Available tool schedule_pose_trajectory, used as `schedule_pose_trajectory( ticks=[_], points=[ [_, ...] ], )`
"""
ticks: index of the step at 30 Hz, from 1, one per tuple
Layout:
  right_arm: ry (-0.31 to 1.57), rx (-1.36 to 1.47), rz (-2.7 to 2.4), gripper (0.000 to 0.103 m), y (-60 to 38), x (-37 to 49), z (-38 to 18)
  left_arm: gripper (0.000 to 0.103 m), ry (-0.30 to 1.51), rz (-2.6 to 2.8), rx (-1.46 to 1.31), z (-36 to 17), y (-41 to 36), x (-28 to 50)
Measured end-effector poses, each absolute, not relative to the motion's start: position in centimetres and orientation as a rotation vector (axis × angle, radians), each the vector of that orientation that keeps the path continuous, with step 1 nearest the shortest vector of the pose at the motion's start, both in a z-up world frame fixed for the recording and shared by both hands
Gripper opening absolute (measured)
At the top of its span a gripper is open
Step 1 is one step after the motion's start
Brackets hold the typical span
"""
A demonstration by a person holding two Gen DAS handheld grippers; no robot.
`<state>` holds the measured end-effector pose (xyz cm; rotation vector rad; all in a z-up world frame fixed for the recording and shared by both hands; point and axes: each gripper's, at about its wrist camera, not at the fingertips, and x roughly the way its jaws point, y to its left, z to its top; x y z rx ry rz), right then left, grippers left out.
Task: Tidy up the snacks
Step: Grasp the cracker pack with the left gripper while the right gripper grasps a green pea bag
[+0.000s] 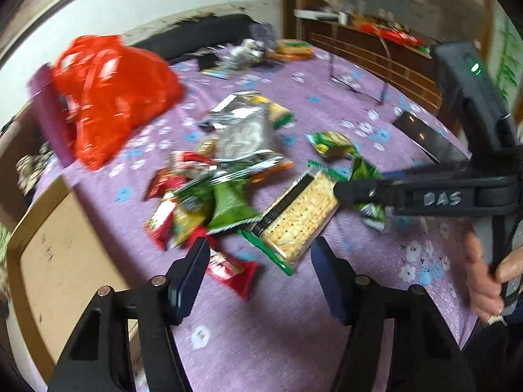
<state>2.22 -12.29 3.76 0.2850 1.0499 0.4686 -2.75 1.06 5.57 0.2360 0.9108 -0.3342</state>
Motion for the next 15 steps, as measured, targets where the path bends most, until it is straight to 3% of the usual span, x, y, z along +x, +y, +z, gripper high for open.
schedule_pose_trajectory(
  ticks=[15],
  points=[
    [1.057, 0.365, 0.450, 0.039, -17.4, 2.1, 3.9, 0.063, 0.961, -0.558, 0.483, 3.6, -7.2, 0.3]
  ],
)
